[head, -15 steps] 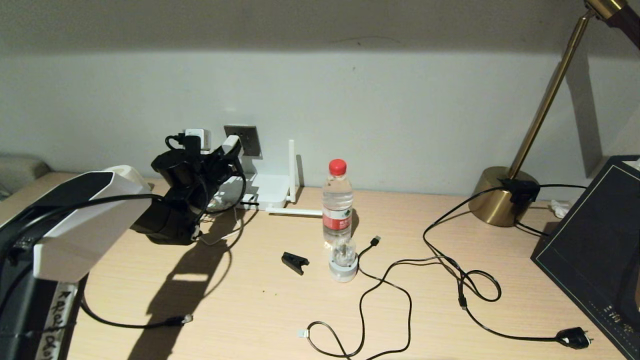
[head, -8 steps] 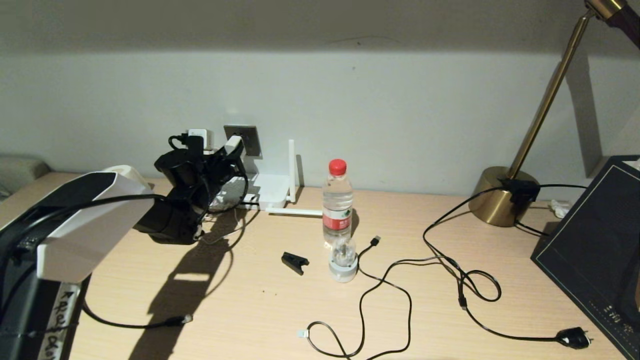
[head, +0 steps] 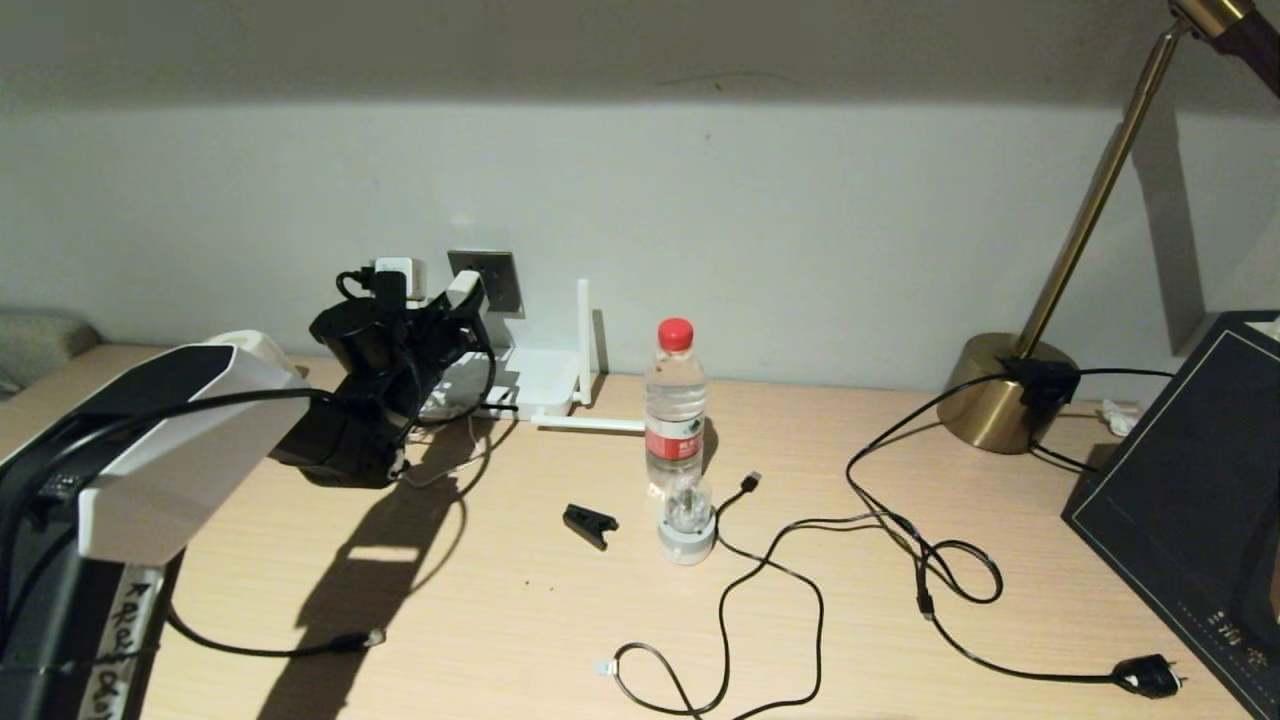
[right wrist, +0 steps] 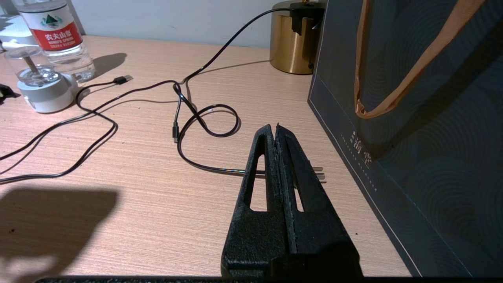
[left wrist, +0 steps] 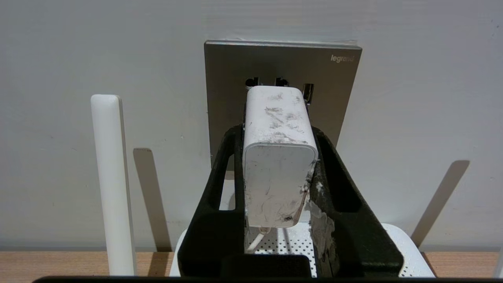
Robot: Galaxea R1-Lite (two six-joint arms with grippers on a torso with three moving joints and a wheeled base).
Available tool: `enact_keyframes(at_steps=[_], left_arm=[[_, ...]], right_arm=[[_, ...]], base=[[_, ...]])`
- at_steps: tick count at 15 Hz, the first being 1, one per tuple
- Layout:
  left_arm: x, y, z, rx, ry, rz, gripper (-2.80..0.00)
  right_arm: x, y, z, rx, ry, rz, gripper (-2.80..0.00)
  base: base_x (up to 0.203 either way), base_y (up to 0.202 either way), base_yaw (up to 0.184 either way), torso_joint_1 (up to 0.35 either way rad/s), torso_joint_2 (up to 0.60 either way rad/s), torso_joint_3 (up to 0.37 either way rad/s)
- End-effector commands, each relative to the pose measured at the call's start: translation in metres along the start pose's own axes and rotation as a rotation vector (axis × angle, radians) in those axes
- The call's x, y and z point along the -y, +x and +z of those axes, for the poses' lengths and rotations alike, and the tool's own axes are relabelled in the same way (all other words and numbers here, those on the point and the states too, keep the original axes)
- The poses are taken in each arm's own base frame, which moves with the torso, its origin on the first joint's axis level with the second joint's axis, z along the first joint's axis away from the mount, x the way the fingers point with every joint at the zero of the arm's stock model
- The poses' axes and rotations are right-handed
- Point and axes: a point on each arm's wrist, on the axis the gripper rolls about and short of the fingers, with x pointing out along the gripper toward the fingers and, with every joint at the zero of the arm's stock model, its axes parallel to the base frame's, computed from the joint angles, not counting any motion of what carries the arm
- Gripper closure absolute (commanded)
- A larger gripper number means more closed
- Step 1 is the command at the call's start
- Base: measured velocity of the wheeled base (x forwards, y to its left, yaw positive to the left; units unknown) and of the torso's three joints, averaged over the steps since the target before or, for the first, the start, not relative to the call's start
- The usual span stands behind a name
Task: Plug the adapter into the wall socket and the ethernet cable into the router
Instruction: Plug plug into socket
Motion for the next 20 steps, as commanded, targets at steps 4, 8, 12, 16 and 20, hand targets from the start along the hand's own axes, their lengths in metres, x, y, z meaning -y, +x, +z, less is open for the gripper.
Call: enact_keyframes(at_steps=[4, 8, 12, 16, 20], left_arm=[[0.0, -0.0002, 0.0007, 0.006, 0.0, 0.002, 0.0], [0.0001, -0.0001, -0.0028, 0.0, -0.001, 0.002, 0.0], [0.0001, 0.0001, -0.0033, -0.006, -0.003, 0.003, 0.0], [-0.001, 0.0041, 0.0007, 0.007, -0.004, 0.005, 0.0], [-0.001, 0.0054, 0.0017, 0.009, -0.004, 0.005, 0.0]], right_arm=[[0.0, 0.002, -0.0099, -0.036, -0.001, 0.001, 0.0], [0.0, 0.002, -0.0099, -0.036, -0.001, 0.001, 0.0], [0.0, 0.002, -0.0098, -0.035, -0.001, 0.001, 0.0], [0.0, 0.002, -0.0099, -0.036, -0.001, 0.001, 0.0], [0.0, 0.002, -0.0099, -0.036, -0.001, 0.001, 0.0]], base=[[0.0, 0.0, 0.0, 0.0, 0.0, 0.0], [0.0, 0.0, 0.0, 0.0, 0.0, 0.0], [0.0, 0.0, 0.0, 0.0, 0.0, 0.0], [0.0, 0.0, 0.0, 0.0, 0.0, 0.0], [0.0, 0.0, 0.0, 0.0, 0.0, 0.0]])
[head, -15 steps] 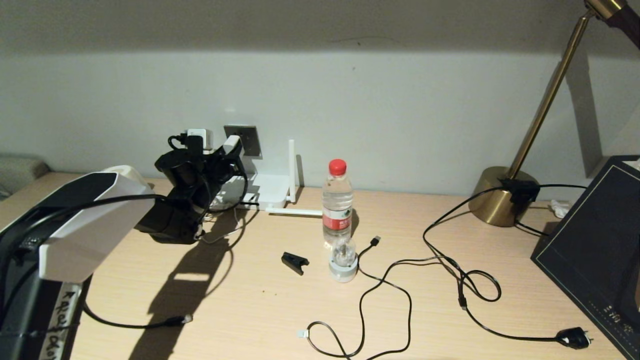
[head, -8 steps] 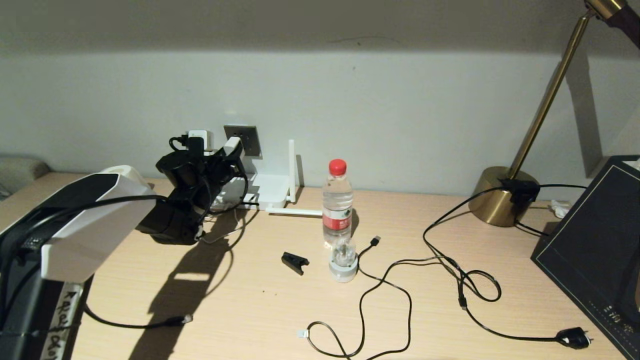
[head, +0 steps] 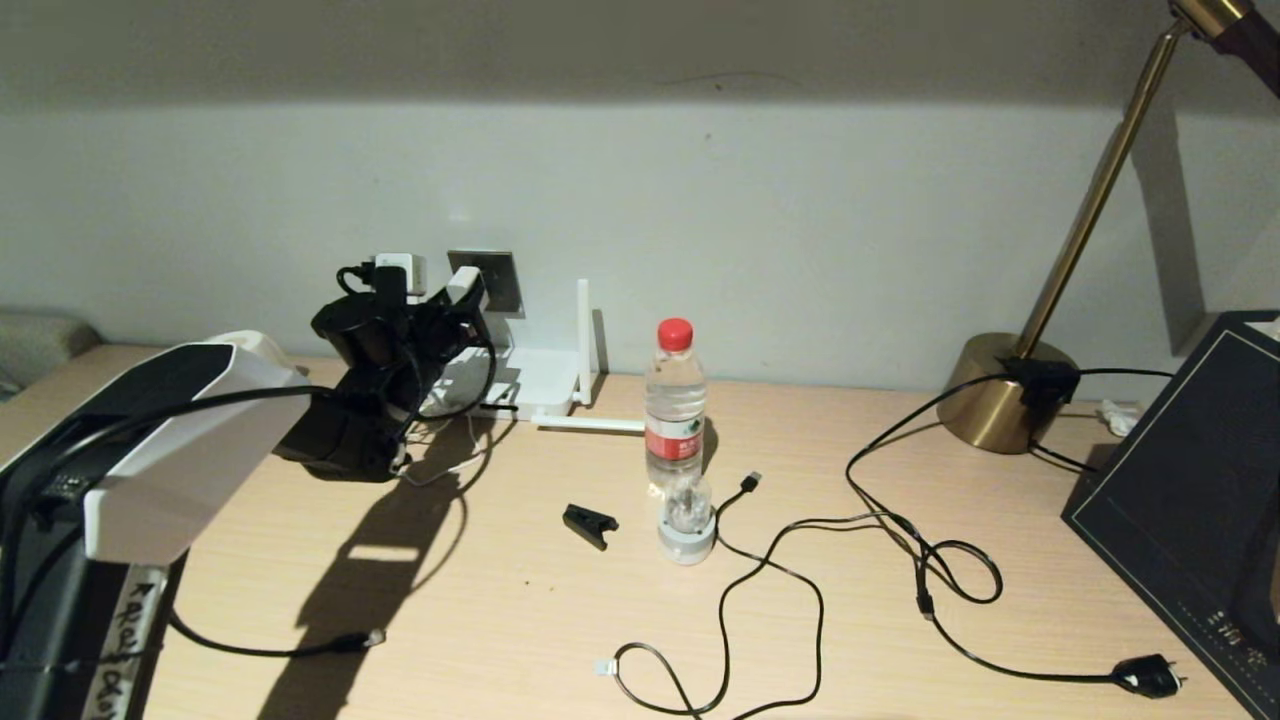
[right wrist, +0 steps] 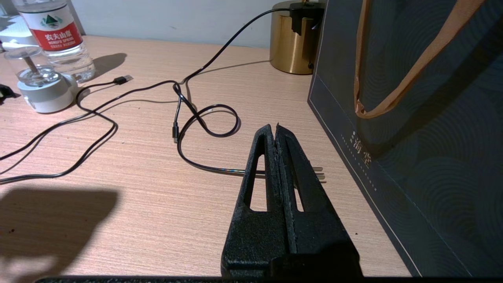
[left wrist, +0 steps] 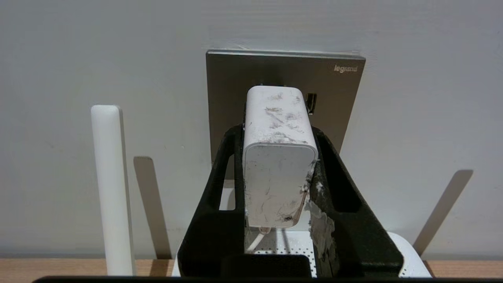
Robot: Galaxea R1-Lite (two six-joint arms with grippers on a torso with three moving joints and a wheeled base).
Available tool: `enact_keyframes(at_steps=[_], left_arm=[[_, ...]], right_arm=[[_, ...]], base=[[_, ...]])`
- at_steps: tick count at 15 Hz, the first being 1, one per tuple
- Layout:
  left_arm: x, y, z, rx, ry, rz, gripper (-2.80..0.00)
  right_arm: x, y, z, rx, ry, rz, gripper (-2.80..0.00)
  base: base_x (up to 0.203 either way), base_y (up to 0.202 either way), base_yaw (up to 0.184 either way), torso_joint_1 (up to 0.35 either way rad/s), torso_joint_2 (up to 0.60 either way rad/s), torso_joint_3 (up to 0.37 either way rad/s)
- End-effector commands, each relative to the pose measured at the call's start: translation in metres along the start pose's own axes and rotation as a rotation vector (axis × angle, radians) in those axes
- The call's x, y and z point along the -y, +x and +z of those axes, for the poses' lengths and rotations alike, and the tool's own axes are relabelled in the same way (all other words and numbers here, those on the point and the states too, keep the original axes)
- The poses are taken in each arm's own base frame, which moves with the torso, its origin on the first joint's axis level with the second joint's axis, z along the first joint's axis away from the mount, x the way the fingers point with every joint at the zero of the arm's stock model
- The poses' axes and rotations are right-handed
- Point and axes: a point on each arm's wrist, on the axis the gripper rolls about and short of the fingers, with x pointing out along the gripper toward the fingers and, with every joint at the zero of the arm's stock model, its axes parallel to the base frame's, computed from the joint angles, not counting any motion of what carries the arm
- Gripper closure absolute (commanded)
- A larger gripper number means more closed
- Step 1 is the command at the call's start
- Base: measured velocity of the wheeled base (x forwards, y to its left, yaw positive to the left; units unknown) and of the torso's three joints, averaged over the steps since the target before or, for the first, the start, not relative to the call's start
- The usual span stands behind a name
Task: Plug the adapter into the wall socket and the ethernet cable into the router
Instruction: Plug plug into socket
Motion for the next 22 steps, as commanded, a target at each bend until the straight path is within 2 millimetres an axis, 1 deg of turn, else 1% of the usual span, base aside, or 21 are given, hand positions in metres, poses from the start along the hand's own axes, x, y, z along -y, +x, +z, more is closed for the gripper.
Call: enact_keyframes(at_steps=[1, 11, 19, 22], left_arm=[[0.0001, 0.0001, -0.0016, 0.002, 0.0, 0.0, 0.0], [0.0002, 0.0001, -0.0088, -0.01, 0.0, 0.0, 0.0], [-0.0002, 0.0061, -0.0077, 0.001, 0.0, 0.001, 0.0], [-0.0011, 0.009, -0.0027, 0.015, 0.002, 0.003, 0.0]], right_arm=[[0.0, 0.002, -0.0099, -0.036, 0.0, 0.001, 0.0], [0.0, 0.002, -0.0099, -0.036, 0.0, 0.001, 0.0], [0.0, 0.002, -0.0099, -0.036, 0.0, 0.001, 0.0], [0.0, 0.002, -0.0099, -0.036, 0.0, 0.001, 0.0]], base=[[0.0, 0.0, 0.0, 0.0, 0.0, 0.0], [0.0, 0.0, 0.0, 0.0, 0.0, 0.0], [0.0, 0.0, 0.0, 0.0, 0.0, 0.0], [0.0, 0.0, 0.0, 0.0, 0.0, 0.0]])
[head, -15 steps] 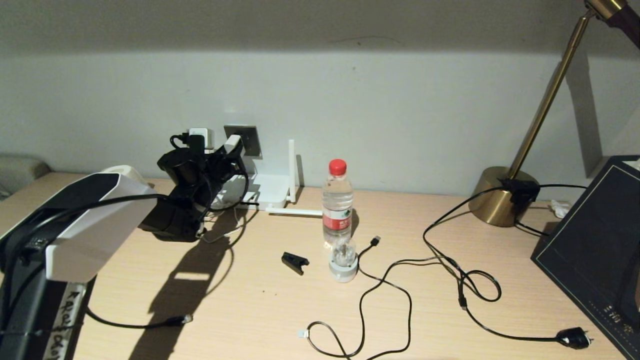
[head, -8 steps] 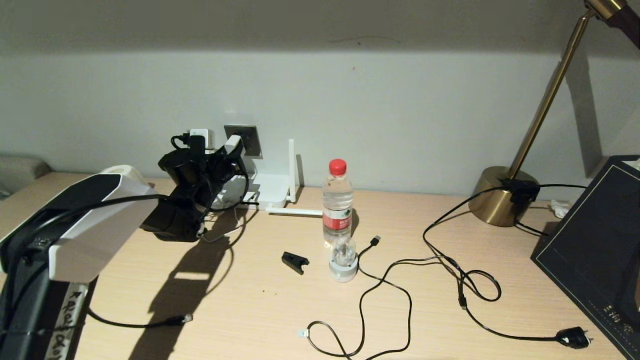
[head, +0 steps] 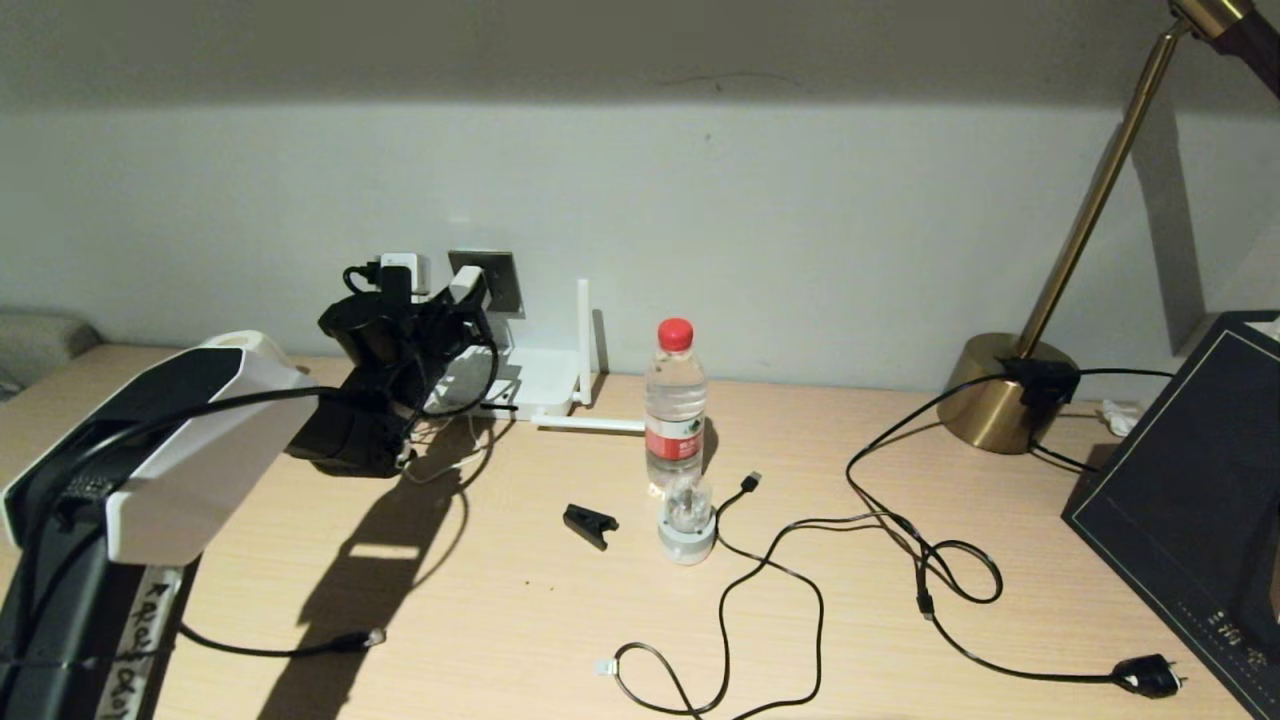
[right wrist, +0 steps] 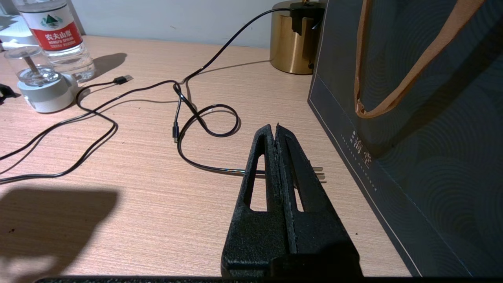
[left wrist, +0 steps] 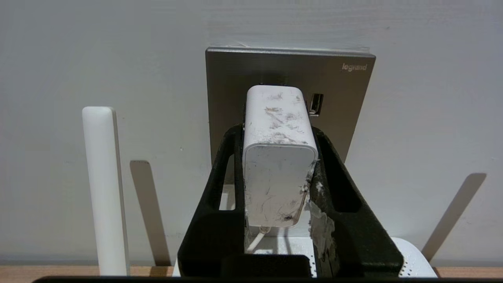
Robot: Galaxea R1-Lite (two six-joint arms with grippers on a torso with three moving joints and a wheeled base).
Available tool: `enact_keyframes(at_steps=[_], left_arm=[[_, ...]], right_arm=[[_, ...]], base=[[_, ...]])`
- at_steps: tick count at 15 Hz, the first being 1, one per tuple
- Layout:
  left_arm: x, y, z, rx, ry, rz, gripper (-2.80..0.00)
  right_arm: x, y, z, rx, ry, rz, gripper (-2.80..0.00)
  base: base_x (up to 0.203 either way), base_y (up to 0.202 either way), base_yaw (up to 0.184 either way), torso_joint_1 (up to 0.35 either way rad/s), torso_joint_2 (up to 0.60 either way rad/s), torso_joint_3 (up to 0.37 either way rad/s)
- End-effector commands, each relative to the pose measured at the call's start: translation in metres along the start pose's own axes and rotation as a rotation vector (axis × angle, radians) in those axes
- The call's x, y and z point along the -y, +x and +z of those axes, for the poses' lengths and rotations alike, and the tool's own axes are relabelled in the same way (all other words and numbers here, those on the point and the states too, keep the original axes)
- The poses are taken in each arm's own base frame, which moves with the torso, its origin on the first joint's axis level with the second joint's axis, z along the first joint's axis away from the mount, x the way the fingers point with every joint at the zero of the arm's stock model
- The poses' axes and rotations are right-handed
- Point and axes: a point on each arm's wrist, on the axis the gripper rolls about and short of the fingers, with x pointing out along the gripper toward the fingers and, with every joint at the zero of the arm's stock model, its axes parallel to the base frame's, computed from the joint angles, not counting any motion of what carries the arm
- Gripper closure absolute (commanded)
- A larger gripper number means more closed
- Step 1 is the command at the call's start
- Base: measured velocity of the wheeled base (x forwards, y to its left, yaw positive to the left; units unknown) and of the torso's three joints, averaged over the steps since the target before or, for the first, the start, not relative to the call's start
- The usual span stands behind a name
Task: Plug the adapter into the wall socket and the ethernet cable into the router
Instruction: Plug plug into socket
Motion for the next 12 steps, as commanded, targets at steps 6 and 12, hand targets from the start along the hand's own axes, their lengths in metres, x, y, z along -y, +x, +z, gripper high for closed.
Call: enact_keyframes(at_steps=[6, 12], left_arm=[[-0.0008, 0.0011, 0.0004, 0.007, 0.0, 0.001, 0.0], [-0.0011, 0.0078, 0.0021, 0.015, 0.001, 0.002, 0.0]], right_arm=[[0.0, 0.002, -0.0099, -0.036, 0.0, 0.001, 0.0], [0.0, 0.002, -0.0099, -0.036, 0.0, 0.001, 0.0]], base=[[0.0, 0.0, 0.0, 0.0, 0.0, 0.0], [0.0, 0.0, 0.0, 0.0, 0.0, 0.0]])
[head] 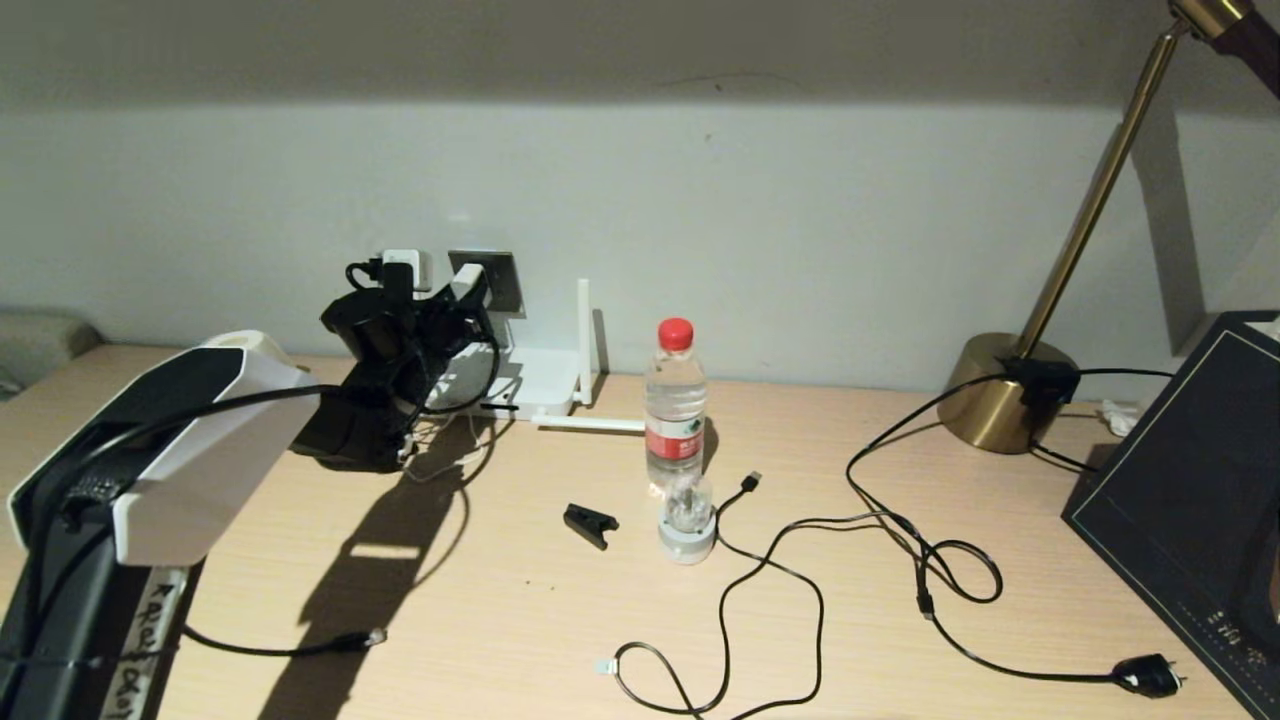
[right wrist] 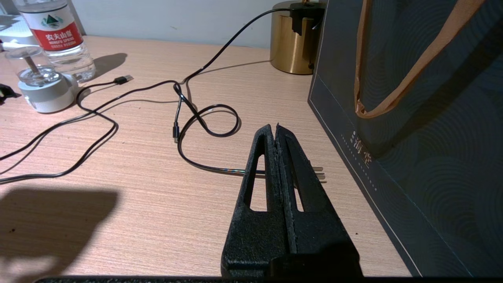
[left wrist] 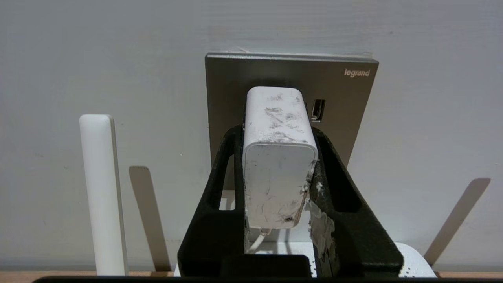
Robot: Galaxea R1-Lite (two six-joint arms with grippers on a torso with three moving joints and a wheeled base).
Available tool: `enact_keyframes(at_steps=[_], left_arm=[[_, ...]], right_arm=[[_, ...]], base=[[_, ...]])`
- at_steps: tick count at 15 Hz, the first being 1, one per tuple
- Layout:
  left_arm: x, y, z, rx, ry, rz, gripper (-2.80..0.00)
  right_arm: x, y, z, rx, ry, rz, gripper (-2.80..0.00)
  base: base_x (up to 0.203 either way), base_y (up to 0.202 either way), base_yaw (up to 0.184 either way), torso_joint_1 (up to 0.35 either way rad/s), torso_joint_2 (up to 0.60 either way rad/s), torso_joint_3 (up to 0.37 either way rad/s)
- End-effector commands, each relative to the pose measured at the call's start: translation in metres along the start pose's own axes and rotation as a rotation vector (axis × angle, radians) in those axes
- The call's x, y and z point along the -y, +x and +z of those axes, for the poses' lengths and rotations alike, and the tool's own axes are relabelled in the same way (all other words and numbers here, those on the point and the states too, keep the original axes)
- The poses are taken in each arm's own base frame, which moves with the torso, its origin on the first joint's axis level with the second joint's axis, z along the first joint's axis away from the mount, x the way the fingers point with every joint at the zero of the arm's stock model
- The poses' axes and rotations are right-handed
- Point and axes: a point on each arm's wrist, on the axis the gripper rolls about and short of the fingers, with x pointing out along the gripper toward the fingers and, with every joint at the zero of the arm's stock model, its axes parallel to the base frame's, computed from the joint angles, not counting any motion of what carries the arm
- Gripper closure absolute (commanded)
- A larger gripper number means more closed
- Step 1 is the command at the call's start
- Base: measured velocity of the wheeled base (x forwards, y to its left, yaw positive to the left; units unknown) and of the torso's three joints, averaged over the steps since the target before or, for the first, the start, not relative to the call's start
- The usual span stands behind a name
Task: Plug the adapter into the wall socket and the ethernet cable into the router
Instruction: Plug plug into socket
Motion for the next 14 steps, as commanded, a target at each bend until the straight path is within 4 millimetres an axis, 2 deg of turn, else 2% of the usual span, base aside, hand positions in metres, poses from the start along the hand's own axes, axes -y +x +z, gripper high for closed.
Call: enact_keyframes(at_steps=[1, 14], left_arm=[[0.0, 0.004, 0.0, 0.013, 0.0, 0.002, 0.0], [-0.001, 0.008, -0.009, 0.003, 0.0, 0.015, 0.0]], right_arm=[[0.0, 0.002, -0.01, -0.036, -0.001, 0.001, 0.0], [0.0, 0.002, -0.01, -0.036, -0.001, 0.001, 0.0]], base=[[0.0, 0.0, 0.0, 0.0, 0.0, 0.0], [0.0, 0.0, 0.0, 0.0, 0.0, 0.0]])
